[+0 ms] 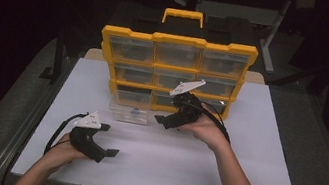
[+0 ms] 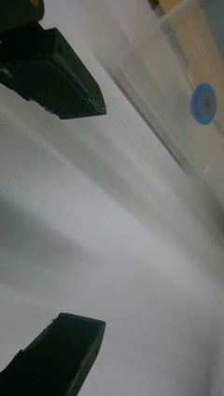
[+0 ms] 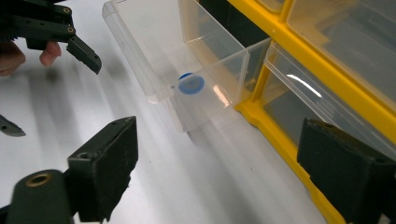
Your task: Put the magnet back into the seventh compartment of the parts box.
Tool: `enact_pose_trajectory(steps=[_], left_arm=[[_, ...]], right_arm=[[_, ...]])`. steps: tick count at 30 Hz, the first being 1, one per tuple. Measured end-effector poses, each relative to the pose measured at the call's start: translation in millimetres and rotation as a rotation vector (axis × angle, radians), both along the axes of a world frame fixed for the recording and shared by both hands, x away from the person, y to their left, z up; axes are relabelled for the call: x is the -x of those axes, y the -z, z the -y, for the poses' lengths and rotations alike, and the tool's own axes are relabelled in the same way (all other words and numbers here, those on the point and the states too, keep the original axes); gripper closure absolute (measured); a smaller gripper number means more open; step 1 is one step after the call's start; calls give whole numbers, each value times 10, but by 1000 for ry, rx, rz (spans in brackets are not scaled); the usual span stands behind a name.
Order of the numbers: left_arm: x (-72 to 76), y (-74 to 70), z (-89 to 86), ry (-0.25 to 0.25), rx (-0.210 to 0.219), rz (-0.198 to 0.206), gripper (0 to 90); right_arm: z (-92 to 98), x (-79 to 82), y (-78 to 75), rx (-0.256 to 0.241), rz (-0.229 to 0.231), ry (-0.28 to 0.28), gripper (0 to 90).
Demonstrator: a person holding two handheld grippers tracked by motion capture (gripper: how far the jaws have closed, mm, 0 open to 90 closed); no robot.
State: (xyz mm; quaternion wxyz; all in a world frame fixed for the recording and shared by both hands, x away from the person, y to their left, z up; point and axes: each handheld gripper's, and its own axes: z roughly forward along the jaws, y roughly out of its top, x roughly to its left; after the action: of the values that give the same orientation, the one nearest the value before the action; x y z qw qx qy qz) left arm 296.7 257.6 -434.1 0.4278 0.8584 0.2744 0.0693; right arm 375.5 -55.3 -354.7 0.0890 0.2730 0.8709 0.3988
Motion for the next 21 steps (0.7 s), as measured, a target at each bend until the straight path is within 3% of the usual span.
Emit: enact_pose_trajectory(steps=[12, 21], left_arm=[[-3, 6, 0, 4, -3, 9, 2], [-1, 9, -4, 4, -7, 3, 2]], right_arm=[[174, 150, 109, -27, 13, 32, 25], [338, 240, 234, -41, 24, 53, 17]])
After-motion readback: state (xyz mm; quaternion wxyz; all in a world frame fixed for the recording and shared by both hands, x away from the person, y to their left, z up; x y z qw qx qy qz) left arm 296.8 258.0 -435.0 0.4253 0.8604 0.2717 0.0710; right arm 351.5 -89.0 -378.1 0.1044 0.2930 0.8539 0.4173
